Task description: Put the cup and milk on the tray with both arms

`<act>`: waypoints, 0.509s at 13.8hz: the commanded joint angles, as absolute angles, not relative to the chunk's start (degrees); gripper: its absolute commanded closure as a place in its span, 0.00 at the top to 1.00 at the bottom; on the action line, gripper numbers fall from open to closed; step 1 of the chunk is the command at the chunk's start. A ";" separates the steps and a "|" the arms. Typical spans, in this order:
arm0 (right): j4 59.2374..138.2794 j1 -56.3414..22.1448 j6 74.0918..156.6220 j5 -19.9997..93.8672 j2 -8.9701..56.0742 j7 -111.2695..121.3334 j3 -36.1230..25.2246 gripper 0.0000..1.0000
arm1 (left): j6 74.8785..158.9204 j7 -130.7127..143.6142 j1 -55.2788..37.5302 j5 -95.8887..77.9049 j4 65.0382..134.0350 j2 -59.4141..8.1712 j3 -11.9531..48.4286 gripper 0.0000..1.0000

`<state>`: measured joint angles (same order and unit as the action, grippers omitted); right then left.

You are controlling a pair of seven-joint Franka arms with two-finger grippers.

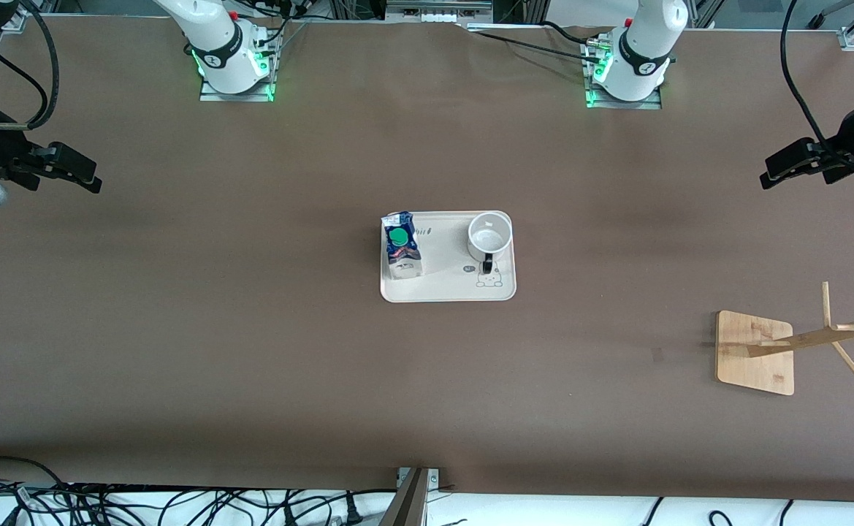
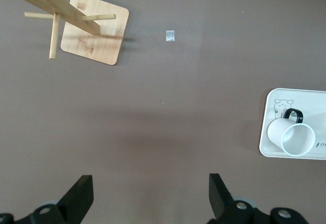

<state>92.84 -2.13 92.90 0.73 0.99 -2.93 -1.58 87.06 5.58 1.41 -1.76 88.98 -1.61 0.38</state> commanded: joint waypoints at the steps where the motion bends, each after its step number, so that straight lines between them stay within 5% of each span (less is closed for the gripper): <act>1: 92.64 -2.02 92.90 0.09 0.62 -3.08 -1.41 1.00 | 86.84 6.24 0.62 -2.81 88.86 -1.84 0.35 1.00; 7: 92.72 -2.02 92.90 0.09 0.62 -3.08 -1.41 1.00 | 86.84 4.75 -0.17 -1.14 88.86 -1.58 1.14 1.00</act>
